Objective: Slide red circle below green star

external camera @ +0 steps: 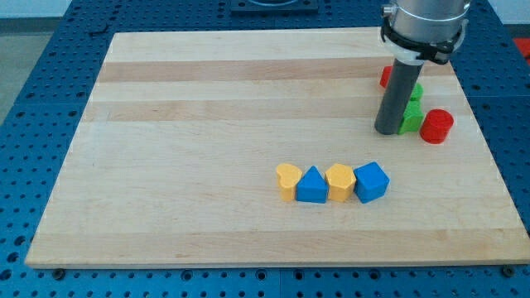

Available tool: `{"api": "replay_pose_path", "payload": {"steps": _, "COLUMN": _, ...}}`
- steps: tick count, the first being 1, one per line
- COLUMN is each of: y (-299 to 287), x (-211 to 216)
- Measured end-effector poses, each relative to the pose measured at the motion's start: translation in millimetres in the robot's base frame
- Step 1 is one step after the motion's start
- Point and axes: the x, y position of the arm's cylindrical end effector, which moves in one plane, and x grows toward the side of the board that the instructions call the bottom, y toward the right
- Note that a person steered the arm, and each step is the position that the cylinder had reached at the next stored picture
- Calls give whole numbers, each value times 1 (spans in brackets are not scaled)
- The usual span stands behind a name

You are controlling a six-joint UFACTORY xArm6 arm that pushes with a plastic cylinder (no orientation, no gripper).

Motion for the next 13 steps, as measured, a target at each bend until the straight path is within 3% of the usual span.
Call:
{"api": "replay_pose_path", "payload": {"steps": 3, "y": 1, "x": -11}}
{"api": "replay_pose_path", "payload": {"steps": 5, "y": -11, "x": 41}}
{"api": "replay_pose_path", "payload": {"steps": 9, "y": 4, "x": 53}}
{"api": "replay_pose_path", "payload": {"steps": 11, "y": 33, "x": 84}}
{"api": "replay_pose_path", "payload": {"steps": 13, "y": 76, "x": 52}}
